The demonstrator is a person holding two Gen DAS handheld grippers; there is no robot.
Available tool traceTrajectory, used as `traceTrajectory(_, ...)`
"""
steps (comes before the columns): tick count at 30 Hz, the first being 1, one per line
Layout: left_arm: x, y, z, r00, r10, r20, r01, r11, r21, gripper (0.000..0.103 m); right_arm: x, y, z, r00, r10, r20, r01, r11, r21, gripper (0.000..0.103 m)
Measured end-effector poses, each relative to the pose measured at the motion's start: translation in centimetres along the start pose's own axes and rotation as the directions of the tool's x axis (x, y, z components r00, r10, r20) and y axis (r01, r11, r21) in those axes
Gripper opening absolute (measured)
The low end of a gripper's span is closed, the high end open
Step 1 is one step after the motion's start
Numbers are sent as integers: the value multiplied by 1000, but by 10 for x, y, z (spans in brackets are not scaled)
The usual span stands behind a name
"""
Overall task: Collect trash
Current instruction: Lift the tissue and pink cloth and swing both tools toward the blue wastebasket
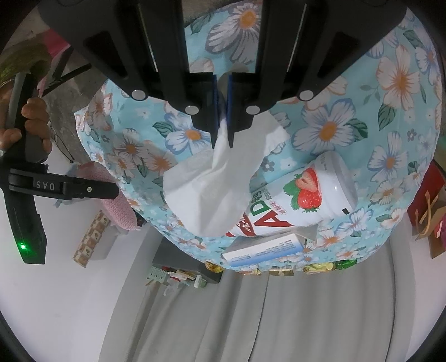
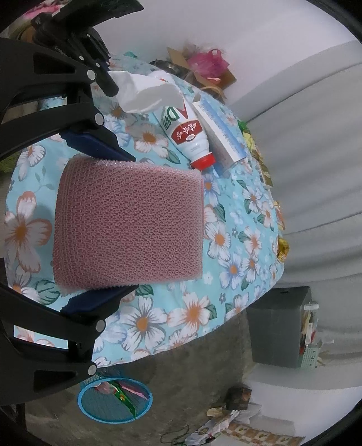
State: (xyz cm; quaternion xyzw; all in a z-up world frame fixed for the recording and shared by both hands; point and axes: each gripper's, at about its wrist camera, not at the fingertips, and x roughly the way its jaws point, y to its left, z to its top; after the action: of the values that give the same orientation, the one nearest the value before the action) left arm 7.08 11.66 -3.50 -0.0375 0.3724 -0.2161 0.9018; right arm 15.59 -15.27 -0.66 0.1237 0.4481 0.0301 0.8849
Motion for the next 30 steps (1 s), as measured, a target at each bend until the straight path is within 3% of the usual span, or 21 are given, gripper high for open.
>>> traceTrajectory(14,-15,-25,2,999,-21,31,21,1000,11,3,-25,-19,-11,998,21,51,-23,998,52,78)
traceTrajectory(22,-22,-62,9,998,-47,53,43,996,76,3,-46,-44,-21,994,27,110,-39,994,107,78)
traceTrajectory(27,-24,-92,20,993,-109,42,102,986,132,3,-71,-75,-34,986,3,168,-34,982,184,78)
traceTrajectory(30,-20,-115,33,982,-189,28,183,970,158,3,-99,-105,-45,973,-52,224,-7,967,254,78)
